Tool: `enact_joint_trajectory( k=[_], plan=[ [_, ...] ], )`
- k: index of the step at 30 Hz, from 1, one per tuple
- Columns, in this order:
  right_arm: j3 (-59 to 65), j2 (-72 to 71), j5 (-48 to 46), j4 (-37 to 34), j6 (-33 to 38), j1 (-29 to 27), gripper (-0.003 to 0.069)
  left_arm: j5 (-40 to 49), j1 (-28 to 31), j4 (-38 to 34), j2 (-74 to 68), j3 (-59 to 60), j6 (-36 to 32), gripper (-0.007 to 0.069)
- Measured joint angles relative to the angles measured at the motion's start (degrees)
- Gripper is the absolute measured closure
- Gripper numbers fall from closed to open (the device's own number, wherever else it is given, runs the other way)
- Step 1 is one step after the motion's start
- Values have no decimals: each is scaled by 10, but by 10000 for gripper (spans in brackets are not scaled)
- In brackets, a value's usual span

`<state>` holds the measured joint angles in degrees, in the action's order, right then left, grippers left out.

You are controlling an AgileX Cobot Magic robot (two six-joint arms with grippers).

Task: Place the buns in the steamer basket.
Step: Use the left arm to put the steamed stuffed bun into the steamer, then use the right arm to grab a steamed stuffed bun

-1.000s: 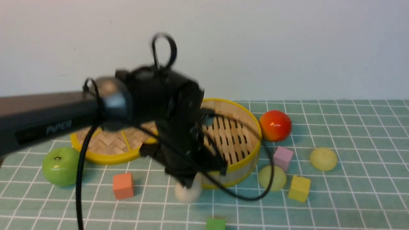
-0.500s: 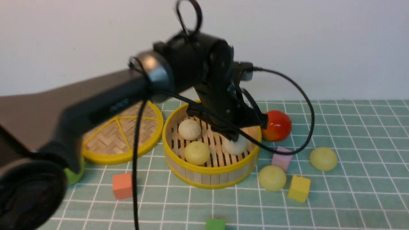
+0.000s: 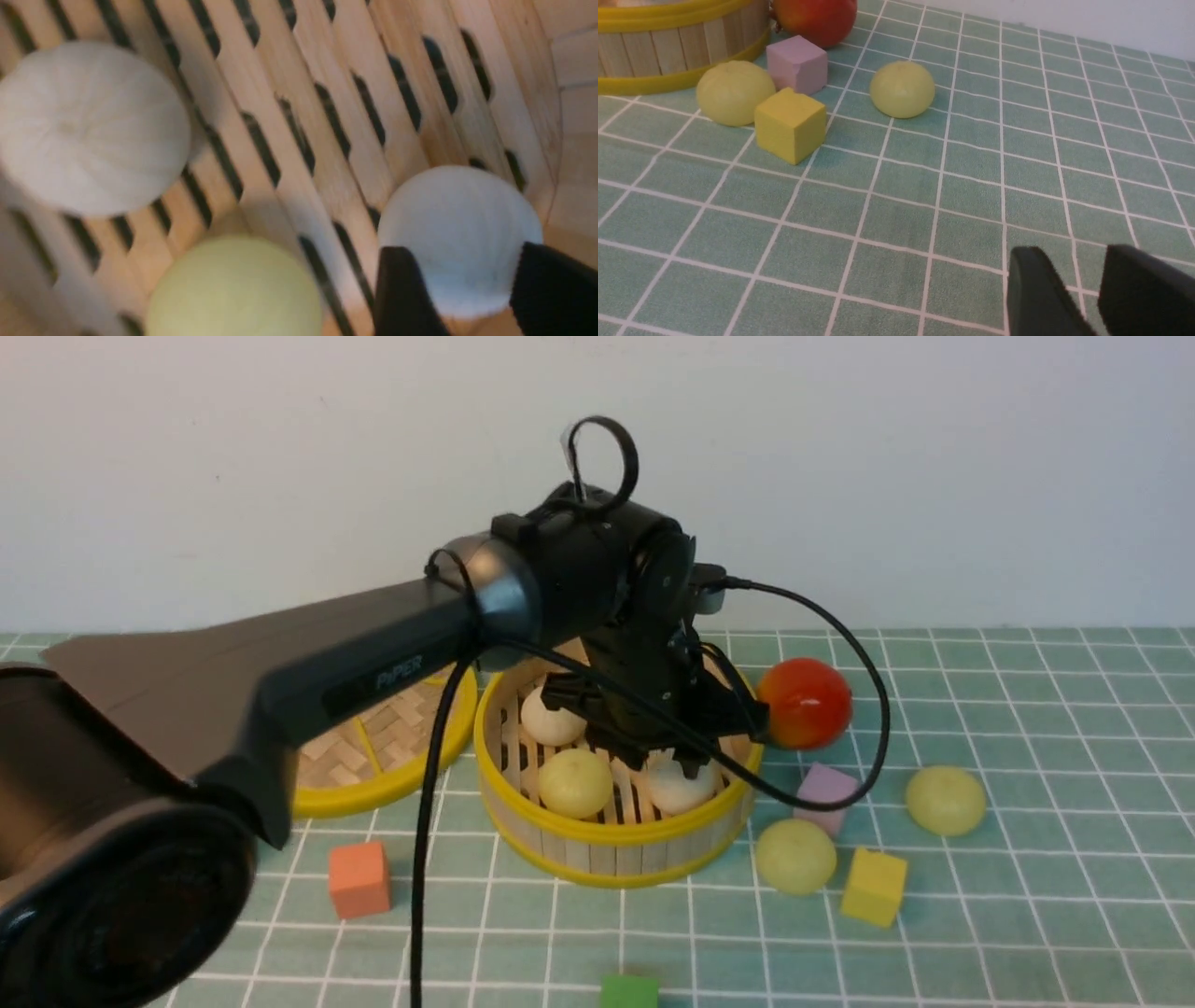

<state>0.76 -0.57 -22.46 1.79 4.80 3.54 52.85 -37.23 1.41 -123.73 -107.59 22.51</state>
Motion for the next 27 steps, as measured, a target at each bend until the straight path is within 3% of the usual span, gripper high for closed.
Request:
enact_joint_trajectory(
  k=[2, 4, 8, 10, 14, 19, 27],
  plan=[
    [0, 0, 0, 0, 0, 0, 419, 51, 0, 12, 50, 0, -19, 188],
    [0, 0, 0, 0, 0, 0, 419, 85, 0, 22, 96, 0, -25, 176],
    [0, 0, 0, 0, 0, 0, 419, 142, 0, 44, 239, 0, -31, 210],
    [0, 0, 0, 0, 0, 0, 419, 154, 0, 48, 295, 1, -31, 247],
    [0, 0, 0, 0, 0, 0, 419, 159, 0, 56, 471, 75, -21, 430],
    [0, 0, 0, 0, 0, 0, 419, 112, 0, 76, 658, 296, 28, 638],
    [0, 0, 0, 0, 0, 0, 419, 77, 0, 103, 795, 532, 98, 638]
  ],
)
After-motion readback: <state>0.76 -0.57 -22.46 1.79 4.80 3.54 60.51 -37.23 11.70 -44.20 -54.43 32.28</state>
